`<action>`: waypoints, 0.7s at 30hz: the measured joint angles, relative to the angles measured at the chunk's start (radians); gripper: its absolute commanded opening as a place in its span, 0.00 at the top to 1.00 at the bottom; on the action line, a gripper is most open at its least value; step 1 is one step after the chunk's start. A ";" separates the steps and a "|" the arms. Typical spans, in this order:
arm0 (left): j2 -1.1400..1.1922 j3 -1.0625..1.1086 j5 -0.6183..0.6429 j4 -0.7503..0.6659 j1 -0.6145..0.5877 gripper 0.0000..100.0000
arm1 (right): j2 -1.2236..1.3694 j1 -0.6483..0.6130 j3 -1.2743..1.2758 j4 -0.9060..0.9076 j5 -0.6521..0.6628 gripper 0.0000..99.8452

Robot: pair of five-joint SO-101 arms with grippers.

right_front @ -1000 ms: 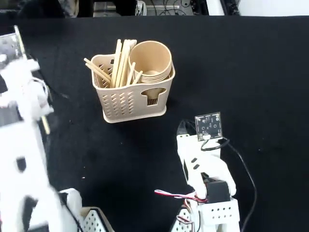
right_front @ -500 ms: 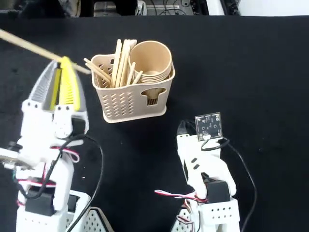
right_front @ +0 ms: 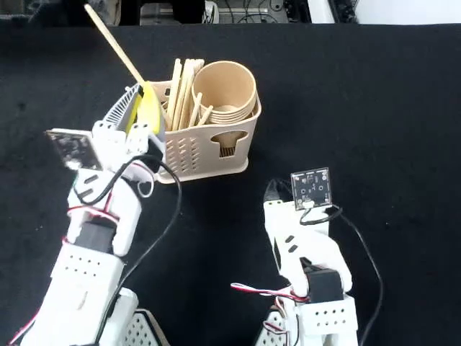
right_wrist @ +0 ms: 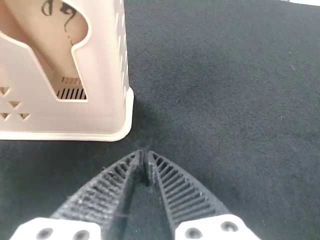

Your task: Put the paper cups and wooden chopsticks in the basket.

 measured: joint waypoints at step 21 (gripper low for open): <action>-0.063 -0.014 0.052 0.373 0.000 0.81 | 0.000 0.000 0.000 0.000 0.000 0.98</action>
